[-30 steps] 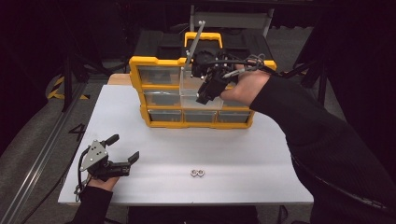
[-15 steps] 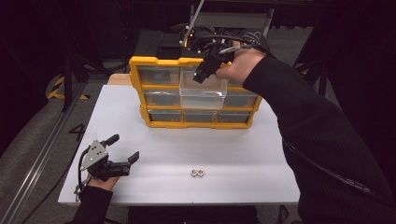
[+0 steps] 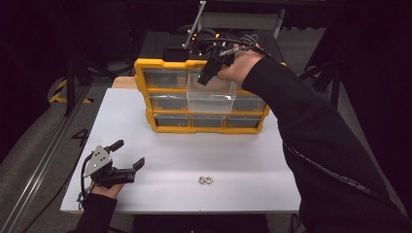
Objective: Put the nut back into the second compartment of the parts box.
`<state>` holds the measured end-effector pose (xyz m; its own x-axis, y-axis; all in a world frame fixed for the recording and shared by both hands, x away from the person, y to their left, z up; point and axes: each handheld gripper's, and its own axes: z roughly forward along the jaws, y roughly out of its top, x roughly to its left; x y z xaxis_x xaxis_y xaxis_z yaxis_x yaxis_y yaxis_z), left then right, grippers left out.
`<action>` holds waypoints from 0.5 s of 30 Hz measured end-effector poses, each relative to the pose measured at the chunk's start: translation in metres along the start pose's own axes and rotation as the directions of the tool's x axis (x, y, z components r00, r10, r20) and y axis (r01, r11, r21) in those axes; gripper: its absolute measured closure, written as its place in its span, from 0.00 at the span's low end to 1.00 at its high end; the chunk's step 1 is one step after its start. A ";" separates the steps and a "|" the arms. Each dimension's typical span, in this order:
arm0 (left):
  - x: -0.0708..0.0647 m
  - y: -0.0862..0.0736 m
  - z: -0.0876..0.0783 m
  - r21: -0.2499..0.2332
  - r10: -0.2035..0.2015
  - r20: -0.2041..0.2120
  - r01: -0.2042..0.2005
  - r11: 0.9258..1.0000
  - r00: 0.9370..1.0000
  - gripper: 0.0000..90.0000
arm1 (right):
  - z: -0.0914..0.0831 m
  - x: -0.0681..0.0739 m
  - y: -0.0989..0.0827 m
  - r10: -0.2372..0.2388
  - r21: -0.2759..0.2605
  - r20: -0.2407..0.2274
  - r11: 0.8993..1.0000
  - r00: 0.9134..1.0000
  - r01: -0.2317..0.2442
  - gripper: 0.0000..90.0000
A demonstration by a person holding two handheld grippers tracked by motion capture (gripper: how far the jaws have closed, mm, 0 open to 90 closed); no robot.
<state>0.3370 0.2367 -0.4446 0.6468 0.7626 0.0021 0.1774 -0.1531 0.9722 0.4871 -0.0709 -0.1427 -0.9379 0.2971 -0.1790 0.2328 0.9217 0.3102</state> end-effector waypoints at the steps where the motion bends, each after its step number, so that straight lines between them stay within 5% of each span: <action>1: 0.000 0.000 0.000 0.000 0.000 0.000 0.000 1.000 1.000 0.03 | 0.002 0.000 0.000 -0.002 0.003 -0.003 1.000 1.000 0.002 0.77; 15: 0.000 0.000 0.000 -0.001 0.000 -0.002 0.000 1.000 1.000 0.03 | 0.031 0.000 0.000 -0.012 0.042 -0.049 0.999 0.999 0.015 0.77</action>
<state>0.3371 0.2370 -0.4446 0.6455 0.7638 0.0023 0.1770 -0.1525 0.9723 0.4955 -0.0632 -0.1712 -0.9522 0.2730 -0.1368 0.2296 0.9355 0.2684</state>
